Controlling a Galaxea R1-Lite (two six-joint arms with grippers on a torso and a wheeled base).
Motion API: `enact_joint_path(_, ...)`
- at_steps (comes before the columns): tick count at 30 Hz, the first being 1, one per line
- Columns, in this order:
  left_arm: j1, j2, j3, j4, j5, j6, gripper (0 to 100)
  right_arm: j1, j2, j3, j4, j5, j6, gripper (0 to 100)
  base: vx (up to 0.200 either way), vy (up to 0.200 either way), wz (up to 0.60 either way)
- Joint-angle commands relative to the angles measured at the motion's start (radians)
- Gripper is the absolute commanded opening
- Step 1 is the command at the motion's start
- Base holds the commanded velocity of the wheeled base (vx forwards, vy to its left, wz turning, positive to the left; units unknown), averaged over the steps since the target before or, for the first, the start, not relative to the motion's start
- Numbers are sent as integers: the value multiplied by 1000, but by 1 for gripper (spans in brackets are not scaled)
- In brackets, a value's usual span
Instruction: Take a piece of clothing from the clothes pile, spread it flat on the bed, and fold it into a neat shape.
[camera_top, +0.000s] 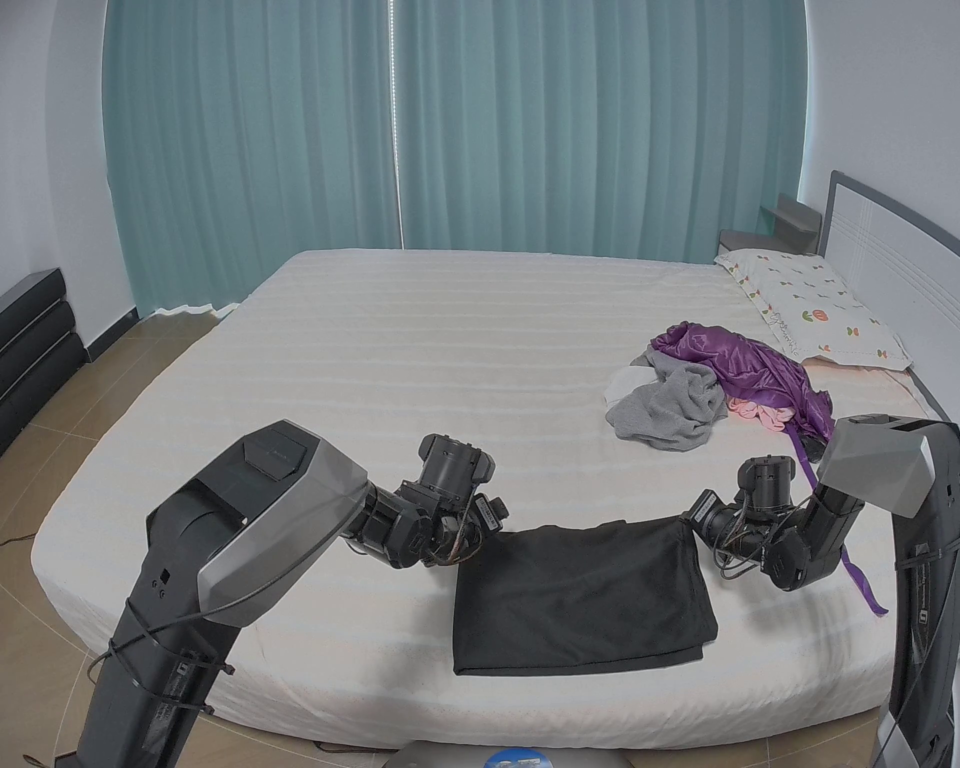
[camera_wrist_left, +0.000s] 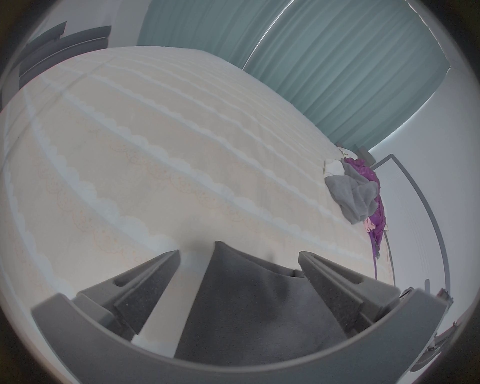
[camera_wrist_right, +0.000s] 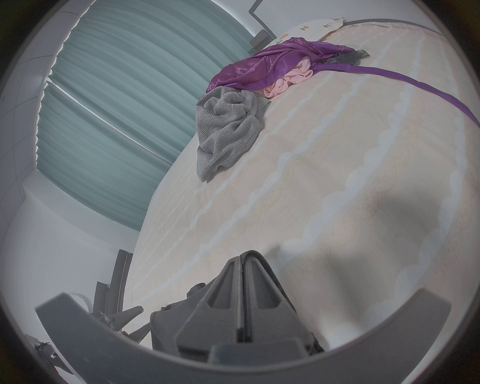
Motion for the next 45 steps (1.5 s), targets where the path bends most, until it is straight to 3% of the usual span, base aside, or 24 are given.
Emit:
enact_joint_path(1, -2, 23, -26, 19, 3, -3, 0, 2, 7, -2, -1, -6, 0, 0, 0, 0, 0)
enact_joint_path(6, -2, 26, -50, 71, 9, -5, 0, 5, 7, -4, -3, -11, 0, 0, 0, 0, 0)
enact_joint_path(18, 7, 41, -50, 73, 139, -23, 0, 5, 15, -12, -1, -16, -1, 0, 0, 0, 0)
enact_joint_path(28, 8, 34, -38, 71, 141, -28, 0, 8, 38, -41, 10, -37, -9, 0, 0, 0, 0)
enact_joint_path(29, 8, 32, -36, 71, 141, -34, 0, 8, 38, -39, 10, -37, -9, 100, 0, 0, 0)
enact_joint_path(30, 8, 32, -35, 71, 139, -45, 0, 8, 38, -41, 10, -37, -9, 100, 0, 0, 0)
enact_joint_path(31, 8, 31, -35, 73, 138, -54, 100, 8, 38, -41, 8, -37, -9, 100, 0, 0, 0)
enact_joint_path(35, 15, 20, -35, 70, 122, -88, 100, -1, 12, -22, 0, -25, 0, 100, 0, 0, 0)
enact_joint_path(40, 48, -49, -24, 73, 72, -227, 100, -6, -83, 71, -1, -20, 54, 100, 0, 0, 0)
enact_joint_path(43, 77, -101, 31, 68, 26, -267, 100, -6, -140, 159, -6, 12, 62, 100, 0, 0, 0)
enact_joint_path(45, 122, -179, 138, 62, -46, -288, 100, -6, -200, 328, -69, 87, 53, 100, 0, 0, 0)
